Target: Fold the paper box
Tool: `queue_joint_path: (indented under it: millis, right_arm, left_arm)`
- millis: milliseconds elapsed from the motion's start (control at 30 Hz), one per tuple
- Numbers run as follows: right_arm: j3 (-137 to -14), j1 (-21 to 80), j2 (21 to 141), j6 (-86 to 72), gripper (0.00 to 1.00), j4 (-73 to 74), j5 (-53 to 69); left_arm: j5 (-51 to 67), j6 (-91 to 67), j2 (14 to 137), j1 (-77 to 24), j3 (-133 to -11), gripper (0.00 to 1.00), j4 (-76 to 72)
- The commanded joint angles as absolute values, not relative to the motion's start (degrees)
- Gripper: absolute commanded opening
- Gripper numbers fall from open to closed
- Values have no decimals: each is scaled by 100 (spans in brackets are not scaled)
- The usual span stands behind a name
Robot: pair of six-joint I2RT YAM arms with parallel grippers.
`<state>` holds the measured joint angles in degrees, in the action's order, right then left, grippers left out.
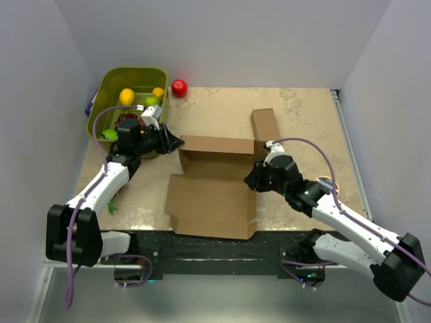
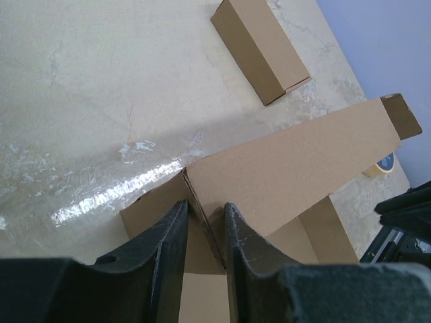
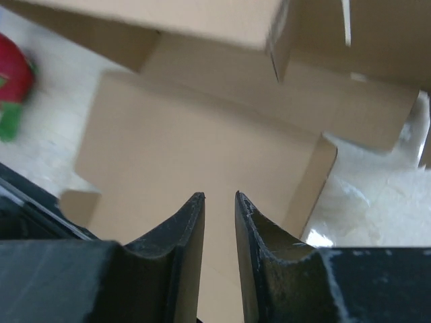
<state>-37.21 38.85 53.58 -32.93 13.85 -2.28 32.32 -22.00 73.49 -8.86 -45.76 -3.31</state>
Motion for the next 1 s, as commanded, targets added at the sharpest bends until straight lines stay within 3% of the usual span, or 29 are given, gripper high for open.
queue_joint_path:
  millis: [0,733,867,967]
  right_arm:
    - [-3604,4166,5738,-3313,26,1608,-702]
    - [-2900,4377,7191,-4614,23,1793,-1862]
    - [-2856,4377,6926,-4684,28,1898,-1969]
    - [-2909,4377,6786,-4764,41,1942,-1741]
  left_arm:
    - [2689,-1934,7559,-870,-4395,31,598]
    - [2795,-1934,7418,-870,-4368,32,563]
    - [2786,-1942,7383,-870,-4368,32,562]
    - [2699,-1934,7348,-870,-4368,32,589]
